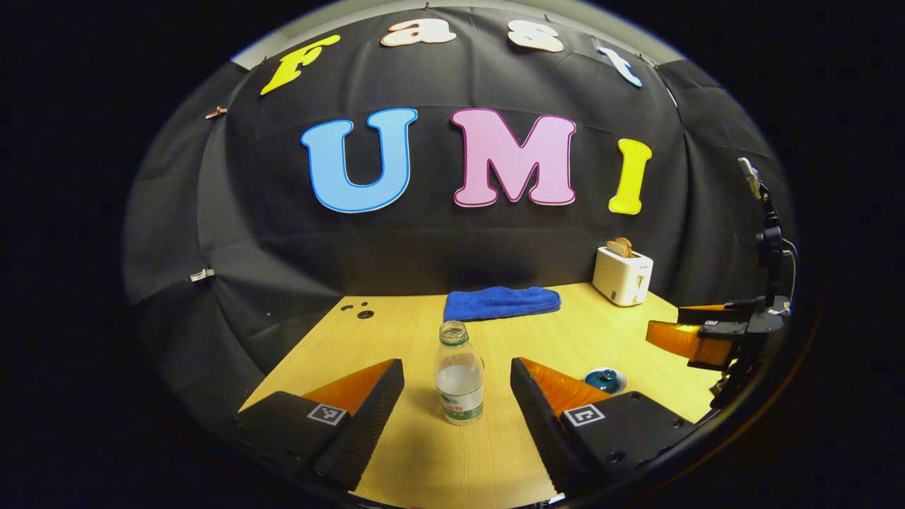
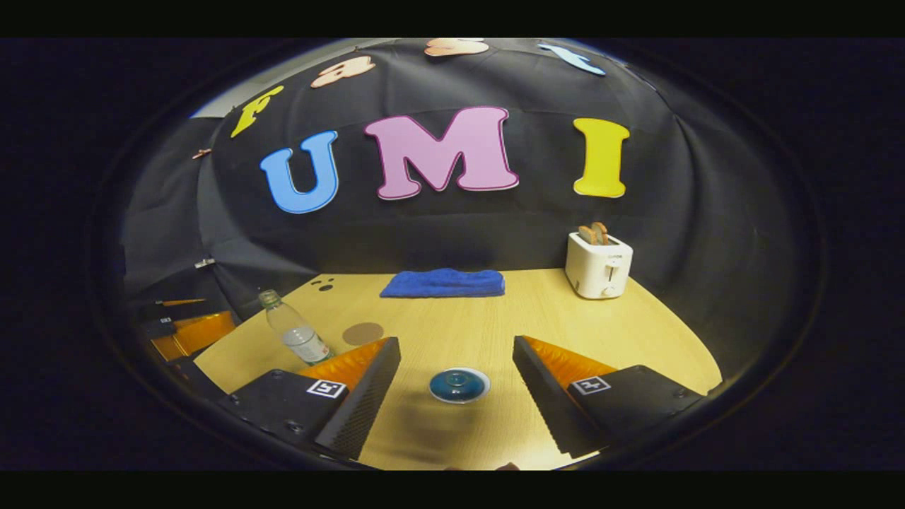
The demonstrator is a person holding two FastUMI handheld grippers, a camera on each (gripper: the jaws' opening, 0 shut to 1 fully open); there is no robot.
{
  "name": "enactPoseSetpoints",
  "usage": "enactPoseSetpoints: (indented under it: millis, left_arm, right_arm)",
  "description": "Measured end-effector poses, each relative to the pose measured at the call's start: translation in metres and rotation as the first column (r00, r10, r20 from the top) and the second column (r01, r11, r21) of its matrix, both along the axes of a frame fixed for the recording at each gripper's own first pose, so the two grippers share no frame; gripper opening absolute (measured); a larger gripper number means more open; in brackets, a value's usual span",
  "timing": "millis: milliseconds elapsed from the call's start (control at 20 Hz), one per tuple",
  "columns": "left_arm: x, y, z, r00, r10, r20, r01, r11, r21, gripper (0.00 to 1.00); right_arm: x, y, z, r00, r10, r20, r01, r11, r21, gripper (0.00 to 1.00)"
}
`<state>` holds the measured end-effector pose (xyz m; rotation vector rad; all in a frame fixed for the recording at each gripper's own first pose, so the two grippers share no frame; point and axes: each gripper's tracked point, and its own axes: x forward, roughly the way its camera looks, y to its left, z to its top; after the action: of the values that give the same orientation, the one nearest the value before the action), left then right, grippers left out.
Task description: Open the teacup lid with one hand, grasp the water bottle and pour water into the teacup with the other hand; after pouring, place the water bottle on the coaster and then close the teacup lid.
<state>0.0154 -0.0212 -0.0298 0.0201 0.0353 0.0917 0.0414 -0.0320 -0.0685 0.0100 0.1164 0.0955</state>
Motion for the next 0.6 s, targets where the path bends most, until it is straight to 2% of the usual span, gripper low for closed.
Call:
enactPoseSetpoints:
  millis: [150, 250, 350, 600]
  left_arm:
    - [0.006, -0.008, -0.014, 1.000, -0.020, -0.022, 0.019, 0.999, -0.034, 0.95]
    - [0.013, -0.009, -0.026, 0.999, -0.026, -0.034, 0.023, 0.998, -0.062, 0.95]
    - [0.025, -0.015, -0.040, 0.997, -0.057, -0.044, 0.053, 0.995, -0.089, 0.95]
    - [0.047, 0.000, -0.067, 0.998, -0.057, -0.038, 0.055, 0.996, -0.070, 0.95]
  right_arm:
    - [0.013, -0.005, -0.020, 1.000, -0.006, -0.008, 0.006, 1.000, 0.003, 0.99]
    - [0.026, -0.008, -0.038, 1.000, -0.004, -0.012, 0.004, 0.999, -0.033, 0.99]
    - [0.038, -0.010, -0.054, 1.000, -0.011, -0.014, 0.010, 1.000, -0.029, 0.99]
    - [0.062, 0.002, -0.092, 1.000, 0.012, -0.025, -0.013, 0.999, -0.037, 0.96]
